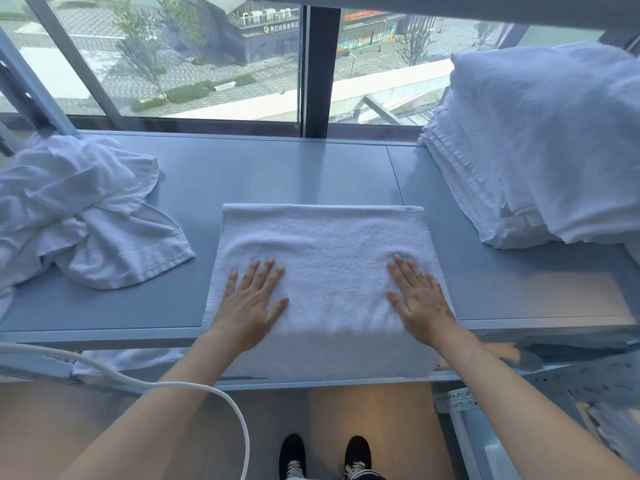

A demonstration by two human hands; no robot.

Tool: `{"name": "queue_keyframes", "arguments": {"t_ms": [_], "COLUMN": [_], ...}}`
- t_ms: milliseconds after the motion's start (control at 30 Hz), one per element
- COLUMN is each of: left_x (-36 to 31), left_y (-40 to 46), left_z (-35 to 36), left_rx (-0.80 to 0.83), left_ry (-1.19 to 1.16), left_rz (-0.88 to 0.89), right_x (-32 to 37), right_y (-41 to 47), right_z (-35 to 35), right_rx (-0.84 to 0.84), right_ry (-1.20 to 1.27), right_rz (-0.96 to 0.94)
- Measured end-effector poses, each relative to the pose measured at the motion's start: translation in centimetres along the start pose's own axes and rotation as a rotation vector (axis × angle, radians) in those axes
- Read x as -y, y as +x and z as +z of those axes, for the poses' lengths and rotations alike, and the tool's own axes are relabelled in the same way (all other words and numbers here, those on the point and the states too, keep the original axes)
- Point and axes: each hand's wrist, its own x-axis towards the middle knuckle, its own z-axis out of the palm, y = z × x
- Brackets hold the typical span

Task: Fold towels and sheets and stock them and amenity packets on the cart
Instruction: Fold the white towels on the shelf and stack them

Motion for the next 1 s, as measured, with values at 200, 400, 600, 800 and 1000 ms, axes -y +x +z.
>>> {"name": "queue_keyframes", "arguments": {"t_ms": [200,400,600,800,1000], "left_x": [-0.4,-1.6,-2.1,-1.1,0.8], "left_y": [-4.9,-8.1,-7.1,-7.7,-7.7], "left_z": [1.4,2.5,2.1,2.6,3.0], "left_rx": [-0.005,-0.048,-0.067,-0.111,-0.21], "left_ry": [0.067,0.044,0.042,0.043,0.05], "left_rz": [0.029,0.03,-0.004,0.019,-0.02], "right_x": [-0.5,-0.4,3.6,5.1,-2.2], "right_y": [-5.1,-8.6,-5.6,-4.0,-6.0], "right_z": [1.8,3.1,1.8,3.6,2.2], "right_rx": [-0.039,-0.089,-0.125,-0.062,-0.099], "right_ry": [-0.06,-0.096,-0.012,-0.155,-0.191], "right_rz": [-0.067,-0.075,-0.181,-0.288,-0.178]}}
